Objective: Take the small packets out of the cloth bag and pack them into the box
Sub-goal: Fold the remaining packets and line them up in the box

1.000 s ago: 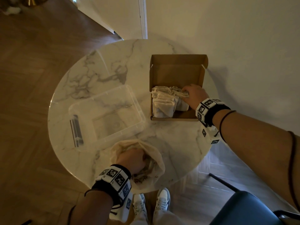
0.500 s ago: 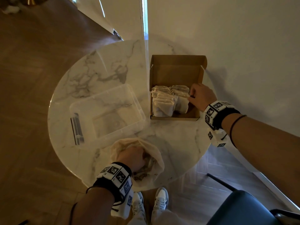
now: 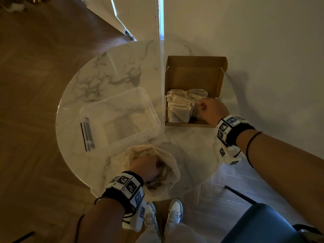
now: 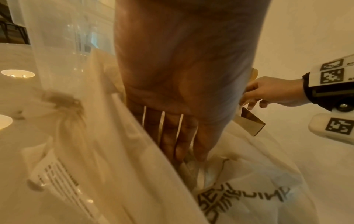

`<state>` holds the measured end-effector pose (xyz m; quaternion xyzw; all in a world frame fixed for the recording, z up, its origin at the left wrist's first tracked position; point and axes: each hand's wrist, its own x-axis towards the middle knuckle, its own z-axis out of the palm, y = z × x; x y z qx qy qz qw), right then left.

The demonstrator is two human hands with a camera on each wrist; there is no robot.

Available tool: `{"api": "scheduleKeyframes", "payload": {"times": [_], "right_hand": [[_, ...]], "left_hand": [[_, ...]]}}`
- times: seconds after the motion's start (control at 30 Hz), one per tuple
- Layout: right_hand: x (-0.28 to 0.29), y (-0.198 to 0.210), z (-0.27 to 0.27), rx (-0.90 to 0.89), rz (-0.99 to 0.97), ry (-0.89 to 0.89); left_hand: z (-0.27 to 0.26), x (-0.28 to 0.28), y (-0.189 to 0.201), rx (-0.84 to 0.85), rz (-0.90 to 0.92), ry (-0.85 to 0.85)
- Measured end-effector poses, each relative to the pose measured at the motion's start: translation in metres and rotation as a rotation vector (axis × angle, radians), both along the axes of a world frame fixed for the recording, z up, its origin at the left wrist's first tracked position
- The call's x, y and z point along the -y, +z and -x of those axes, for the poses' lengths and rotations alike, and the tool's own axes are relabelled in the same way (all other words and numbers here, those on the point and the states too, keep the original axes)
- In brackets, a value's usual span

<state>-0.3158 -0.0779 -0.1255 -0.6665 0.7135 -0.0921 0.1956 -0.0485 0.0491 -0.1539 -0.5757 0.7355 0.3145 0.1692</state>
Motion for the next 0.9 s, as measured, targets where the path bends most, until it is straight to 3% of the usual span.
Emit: {"api": "scheduleKeyframes", "payload": {"times": [0.17, 0.33, 0.43, 0.53, 0.67, 0.8, 0.9], "right_hand": [[-0.031, 0.027, -0.03, 0.291, 0.165, -0.05], [-0.115, 0.04, -0.067, 0.429, -0.012, 0.094], [-0.16, 0.019, -0.079, 0.409, -0.138, 0.123], [-0.18, -0.011, -0.09, 0.322, -0.245, 0.048], [-0.19, -0.039, -0.102, 0.405, -0.315, -0.05], [-0.195, -0.05, -0.108, 0.505, -0.323, -0.151], [-0.197, -0.051, -0.108, 0.552, -0.323, -0.182]], "left_hand": [[-0.005, 0.005, 0.021, -0.044, 0.177, -0.029], [-0.02, 0.001, 0.03, -0.196, 0.17, 0.106], [-0.022, -0.001, 0.026, -0.19, 0.131, 0.165], [-0.011, -0.005, 0.012, -0.003, 0.115, 0.189], [0.002, -0.01, -0.003, 0.133, 0.002, 0.337], [0.0, -0.008, -0.007, 0.017, -0.059, 0.511], [-0.001, -0.011, -0.001, -0.021, -0.082, 0.525]]}}
